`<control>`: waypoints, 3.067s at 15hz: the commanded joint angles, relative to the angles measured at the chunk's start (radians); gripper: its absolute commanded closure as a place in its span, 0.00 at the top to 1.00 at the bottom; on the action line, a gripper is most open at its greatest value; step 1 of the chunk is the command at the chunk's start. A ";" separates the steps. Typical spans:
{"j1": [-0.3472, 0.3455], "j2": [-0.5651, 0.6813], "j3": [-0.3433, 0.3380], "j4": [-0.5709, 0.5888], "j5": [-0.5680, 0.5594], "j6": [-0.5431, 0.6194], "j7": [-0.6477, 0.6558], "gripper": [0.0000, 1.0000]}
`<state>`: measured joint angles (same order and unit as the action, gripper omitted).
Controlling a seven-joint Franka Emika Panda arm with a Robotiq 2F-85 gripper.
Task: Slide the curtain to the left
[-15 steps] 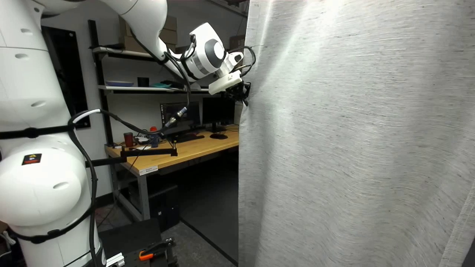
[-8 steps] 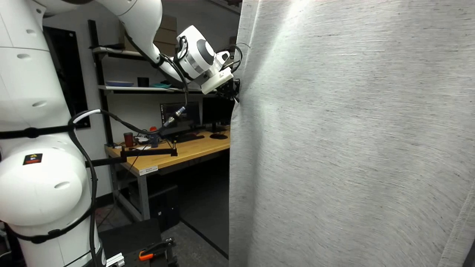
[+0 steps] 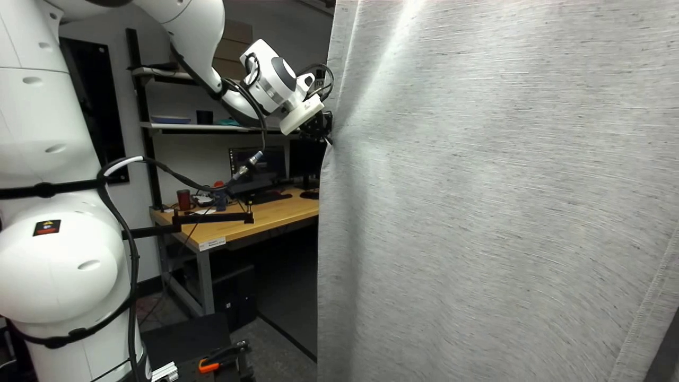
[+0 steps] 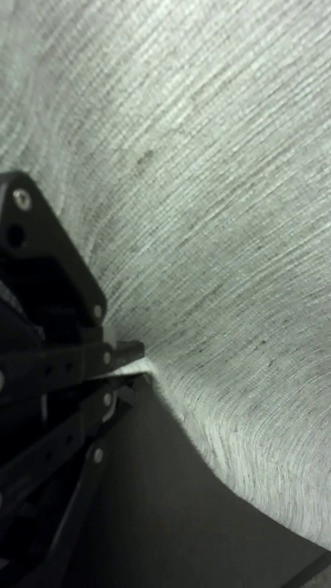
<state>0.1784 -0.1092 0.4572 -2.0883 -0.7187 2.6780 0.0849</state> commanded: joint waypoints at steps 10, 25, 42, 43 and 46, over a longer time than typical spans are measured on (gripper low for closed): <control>0.021 0.074 0.128 -0.075 -0.099 -0.015 0.098 0.01; 0.095 0.070 0.097 -0.069 -0.126 -0.192 0.153 0.01; 0.230 0.193 0.066 -0.072 -0.031 -0.409 0.263 0.53; 0.245 0.222 0.058 -0.071 -0.026 -0.403 0.273 0.59; 0.275 0.280 0.037 -0.063 0.005 -0.397 0.277 0.83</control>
<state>0.4152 0.1237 0.5270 -2.1767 -0.7557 2.2782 0.3551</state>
